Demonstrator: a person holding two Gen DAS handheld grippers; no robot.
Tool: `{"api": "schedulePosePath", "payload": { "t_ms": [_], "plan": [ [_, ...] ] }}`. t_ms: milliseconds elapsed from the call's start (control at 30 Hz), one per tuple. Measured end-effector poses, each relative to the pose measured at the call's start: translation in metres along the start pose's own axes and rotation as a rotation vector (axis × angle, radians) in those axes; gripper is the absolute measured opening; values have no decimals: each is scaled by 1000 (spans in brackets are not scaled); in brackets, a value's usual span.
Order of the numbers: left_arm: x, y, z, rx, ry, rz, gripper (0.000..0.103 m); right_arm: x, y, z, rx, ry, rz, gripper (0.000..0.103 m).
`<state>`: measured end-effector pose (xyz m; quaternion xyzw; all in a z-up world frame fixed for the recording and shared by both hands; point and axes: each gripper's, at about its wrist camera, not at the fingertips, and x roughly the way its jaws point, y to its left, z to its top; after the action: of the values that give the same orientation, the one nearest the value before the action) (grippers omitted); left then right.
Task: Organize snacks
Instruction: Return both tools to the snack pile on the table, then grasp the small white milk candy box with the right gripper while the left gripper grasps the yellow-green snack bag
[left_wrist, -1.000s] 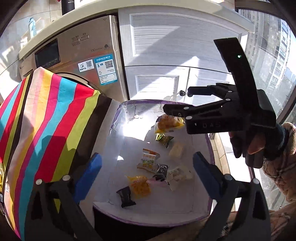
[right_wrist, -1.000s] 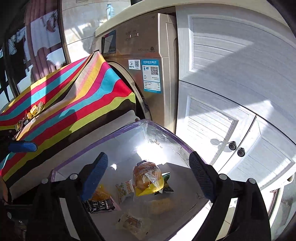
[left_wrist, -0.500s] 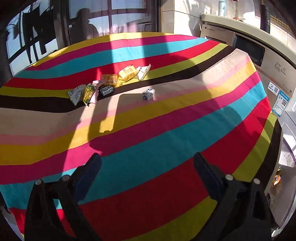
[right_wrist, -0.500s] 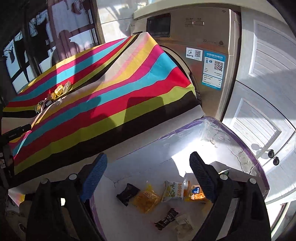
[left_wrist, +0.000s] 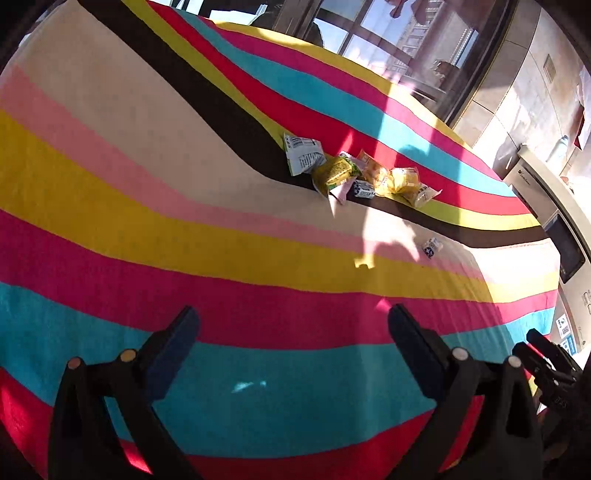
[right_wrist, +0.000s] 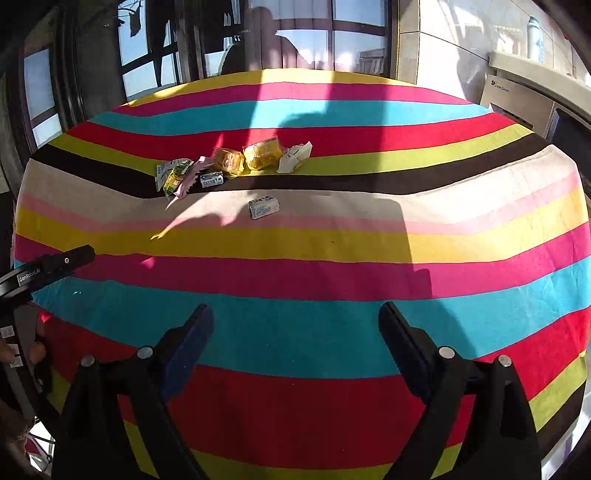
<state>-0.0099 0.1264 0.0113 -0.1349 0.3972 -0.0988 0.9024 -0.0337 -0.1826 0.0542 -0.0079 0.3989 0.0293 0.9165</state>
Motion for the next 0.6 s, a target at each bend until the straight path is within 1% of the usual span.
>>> {"api": "schedulePosePath", "payload": {
  "t_ms": [67, 100, 200, 300, 367, 533, 567, 600],
  "plan": [
    [1, -8, -3, 33, 4, 0, 101, 34, 9, 25, -105, 2, 11, 88],
    [3, -9, -4, 41, 12, -1, 101, 52, 11, 36, -133, 22, 23, 88],
    [8, -9, -4, 30, 31, -3, 101, 100, 12, 59, -164, 98, 74, 86],
    [10, -10, -4, 29, 35, -8, 101, 129, 16, 73, -197, 135, 95, 83],
    [11, -11, -5, 37, 36, -9, 101, 139, 19, 82, -209, 140, 123, 76],
    [11, -10, -6, 32, 41, -9, 101, 152, 16, 91, -212, 151, 204, 67],
    [11, -10, -6, 31, 42, -10, 101, 151, 14, 91, -213, 146, 214, 63],
    [11, -10, -6, 31, 42, -9, 101, 149, 14, 90, -219, 137, 219, 48]
  ]
}}
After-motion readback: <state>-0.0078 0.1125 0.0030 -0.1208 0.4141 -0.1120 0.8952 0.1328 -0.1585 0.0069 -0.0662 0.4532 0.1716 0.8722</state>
